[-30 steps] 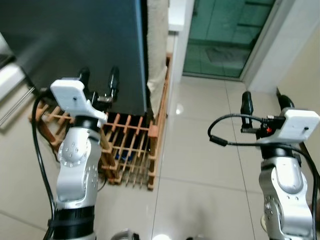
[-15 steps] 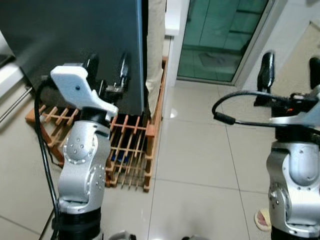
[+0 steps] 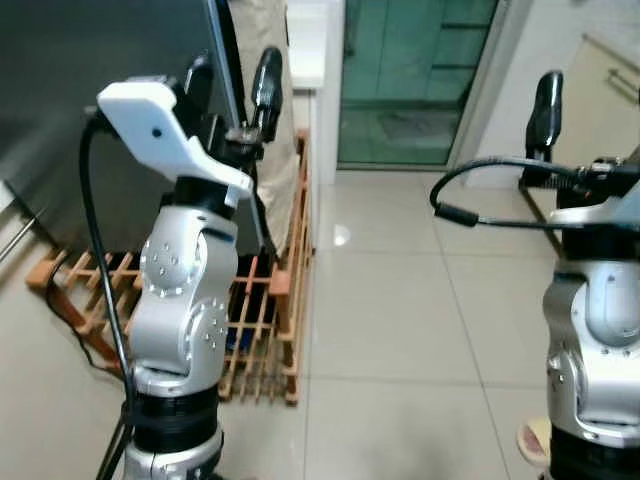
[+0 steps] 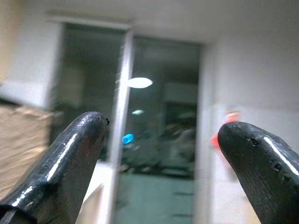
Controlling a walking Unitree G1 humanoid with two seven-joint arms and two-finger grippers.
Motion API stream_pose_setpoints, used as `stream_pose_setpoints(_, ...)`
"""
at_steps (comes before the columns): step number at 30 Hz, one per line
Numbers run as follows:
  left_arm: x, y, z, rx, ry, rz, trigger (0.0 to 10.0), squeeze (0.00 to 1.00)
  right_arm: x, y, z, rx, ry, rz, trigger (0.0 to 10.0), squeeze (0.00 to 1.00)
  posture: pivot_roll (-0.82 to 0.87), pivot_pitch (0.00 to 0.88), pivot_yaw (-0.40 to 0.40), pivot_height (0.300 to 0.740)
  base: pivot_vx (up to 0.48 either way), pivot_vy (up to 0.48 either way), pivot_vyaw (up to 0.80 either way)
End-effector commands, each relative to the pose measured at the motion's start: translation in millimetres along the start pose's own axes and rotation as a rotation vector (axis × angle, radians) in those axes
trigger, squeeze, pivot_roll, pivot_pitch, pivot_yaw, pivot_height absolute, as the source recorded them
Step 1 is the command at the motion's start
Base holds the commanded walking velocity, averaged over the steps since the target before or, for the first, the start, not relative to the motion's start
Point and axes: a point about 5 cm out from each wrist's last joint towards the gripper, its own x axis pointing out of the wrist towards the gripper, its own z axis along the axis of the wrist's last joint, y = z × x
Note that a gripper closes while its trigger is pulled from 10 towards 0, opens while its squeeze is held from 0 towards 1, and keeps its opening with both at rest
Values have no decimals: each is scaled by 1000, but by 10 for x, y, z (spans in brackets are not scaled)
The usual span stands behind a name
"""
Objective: Restocking fridge
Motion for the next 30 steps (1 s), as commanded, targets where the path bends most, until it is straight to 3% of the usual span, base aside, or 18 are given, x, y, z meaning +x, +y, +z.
stream_pose_setpoints(1,1,35,9,10,4,23,10000,0,22,25,11,2,-2,20,10000,0,-118,0,1,740,431,0,0)
stream_pose_setpoints(7,22,60,-15,43,21,45,10000,0,49,89,-43,25,20,59,10000,0,-109,0,-8,740,431,0,0)
stream_pose_setpoints(13,30,196,-10,84,33,141,10000,0,26,139,-107,46,56,100,10000,0,-111,0,-13,740,0,0,0)
stream_pose_setpoints(23,1,312,-352,112,255,167,10000,0,-77,135,-333,109,190,93,10000,0,-113,0,-12,740,0,0,0)
stream_pose_setpoints(30,-179,337,-464,99,356,157,10000,0,-200,149,-564,157,314,92,10000,0,-120,0,2,740,0,0,0)
